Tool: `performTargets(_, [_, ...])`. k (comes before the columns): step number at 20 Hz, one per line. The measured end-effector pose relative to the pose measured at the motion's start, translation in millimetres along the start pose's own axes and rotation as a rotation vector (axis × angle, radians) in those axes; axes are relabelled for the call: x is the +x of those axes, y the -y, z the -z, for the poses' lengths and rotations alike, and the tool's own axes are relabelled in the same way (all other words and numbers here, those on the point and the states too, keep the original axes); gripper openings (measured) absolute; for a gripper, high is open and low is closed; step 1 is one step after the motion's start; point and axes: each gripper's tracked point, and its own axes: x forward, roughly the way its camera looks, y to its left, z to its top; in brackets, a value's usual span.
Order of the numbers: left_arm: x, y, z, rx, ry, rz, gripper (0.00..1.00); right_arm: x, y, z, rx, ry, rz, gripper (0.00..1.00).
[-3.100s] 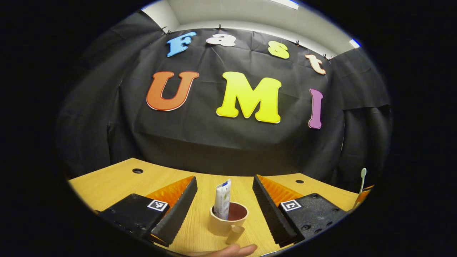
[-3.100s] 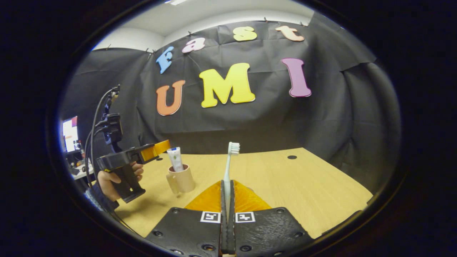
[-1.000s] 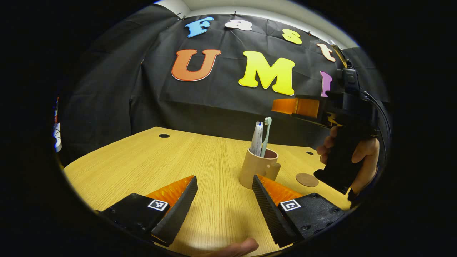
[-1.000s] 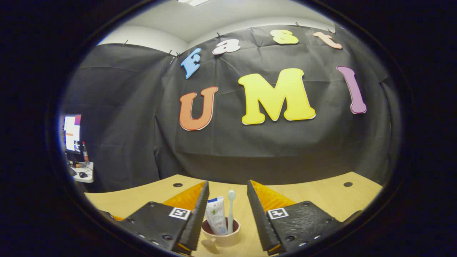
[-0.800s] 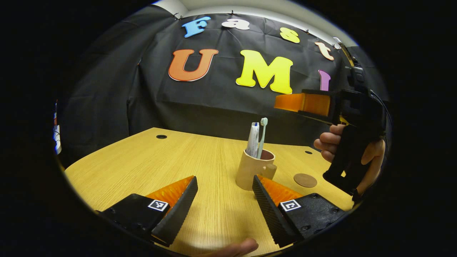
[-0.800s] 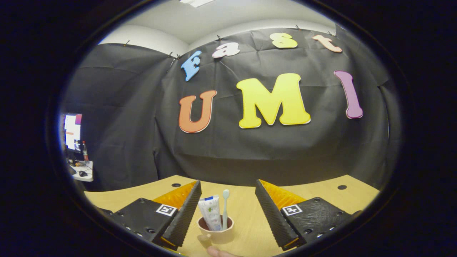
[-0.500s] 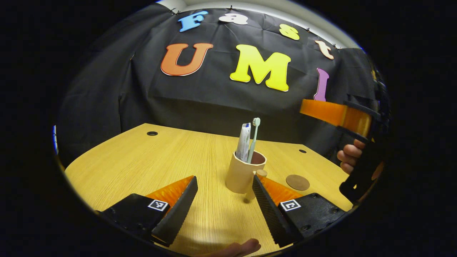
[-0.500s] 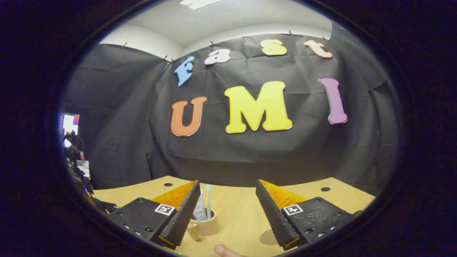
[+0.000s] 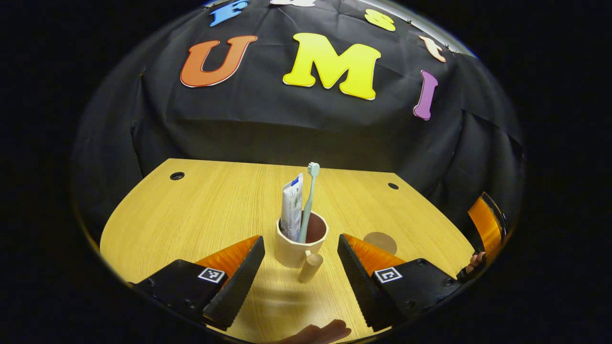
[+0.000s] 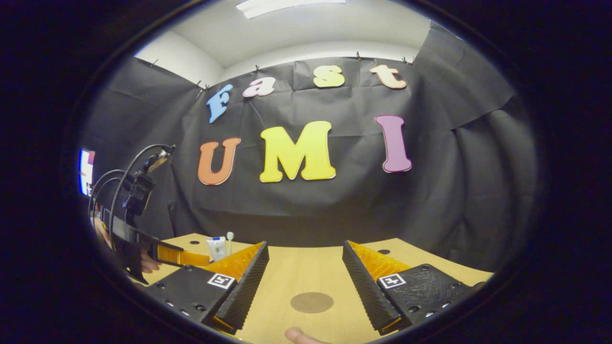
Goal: Put the toothbrush and toothpaste on the desktop into the cup, then pick up the cup and place it on the coaster on the desktop.
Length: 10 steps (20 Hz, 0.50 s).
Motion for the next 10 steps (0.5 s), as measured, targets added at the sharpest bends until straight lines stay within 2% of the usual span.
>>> performTargets(2, [2.3, 9.7, 3.6, 0.027, -0.115, 0.005, 0.98, -8.7, 17.1, -4.4, 0.003, 0.014, 0.022, 0.93])
performTargets(4, [1.4, 29.4, 7.1, -0.002, -0.223, 0.048, 0.97, -19.7, 32.6, -7.4, 0.027, 0.031, 0.037, 0.93])
performTargets(5, [0.2, 33.4, 8.3, -0.023, -0.278, 0.047, 0.97, -24.5, 39.7, -8.9, 0.038, 0.039, 0.045, 0.93])
performTargets(6, [2.0, 31.0, 7.2, -0.028, -0.315, 0.021, 1.00, -29.5, 47.8, -9.8, 0.043, 0.045, 0.055, 0.93])
performTargets(9, [4.5, 12.4, 12.3, -0.028, -0.442, -0.090, 0.96, -42.9, 65.3, -11.3, 0.054, 0.059, 0.070, 0.93])
performTargets(10, [6.0, 14.3, 17.8, -0.041, -0.495, -0.090, 0.97, -45.4, 69.8, -11.5, 0.058, 0.065, 0.069, 0.93])
